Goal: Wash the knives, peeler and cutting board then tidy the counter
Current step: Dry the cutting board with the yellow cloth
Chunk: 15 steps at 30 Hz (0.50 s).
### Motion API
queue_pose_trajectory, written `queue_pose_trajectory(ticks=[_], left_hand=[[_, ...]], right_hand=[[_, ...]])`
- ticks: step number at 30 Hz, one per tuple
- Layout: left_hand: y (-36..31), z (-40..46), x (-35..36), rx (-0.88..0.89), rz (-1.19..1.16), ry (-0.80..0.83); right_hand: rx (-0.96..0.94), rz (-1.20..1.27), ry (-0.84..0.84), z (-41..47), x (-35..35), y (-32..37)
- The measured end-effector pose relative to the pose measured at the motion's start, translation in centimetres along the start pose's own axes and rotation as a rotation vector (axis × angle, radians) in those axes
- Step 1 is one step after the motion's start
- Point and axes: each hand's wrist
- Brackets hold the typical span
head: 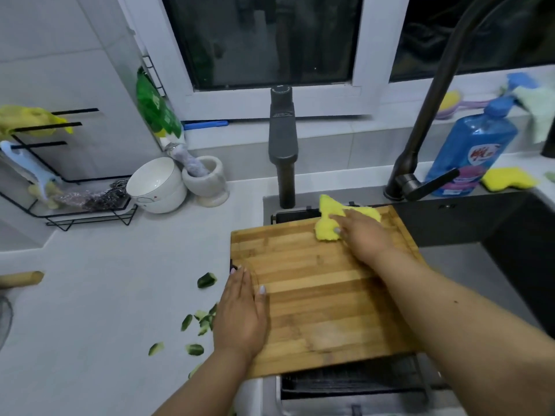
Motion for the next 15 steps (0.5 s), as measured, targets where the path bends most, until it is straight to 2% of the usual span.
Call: queue_pose_trajectory(ticks=[3,7,9,12,15], left_hand=[[0.0,0.0,0.1,-0.011,-0.011,0.010],[-0.1,0.2,0.0,-0.005,-0.109,0.038],[-0.1,0.2,-0.1,0.000,-0.187,0.038],[0.2,0.3,-0.2,-0.002,-0.248,0.022],[0.2,0.2,-0.2,0.007,-0.248,0.013]], right_hand=[[0.171,0.034,-0.057,-3.8,-1.3,-3.9],[0.229,0.075,-0.166,-7.3,0.7,-0.5],[0.144,0.077,-0.166,-7.9,2.1,3.5],[-0.139,0.087,-0.081,-8.4,4.7,10.1],[-0.288,0.061,-0.044,-8.7,6.1,11.9]])
Point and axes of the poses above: each hand's wrist, its own z-axis towards the middle knuckle, its own x-axis out of the palm, y = z × x, and after that the axes turned 12 degrees about -x, right-handed
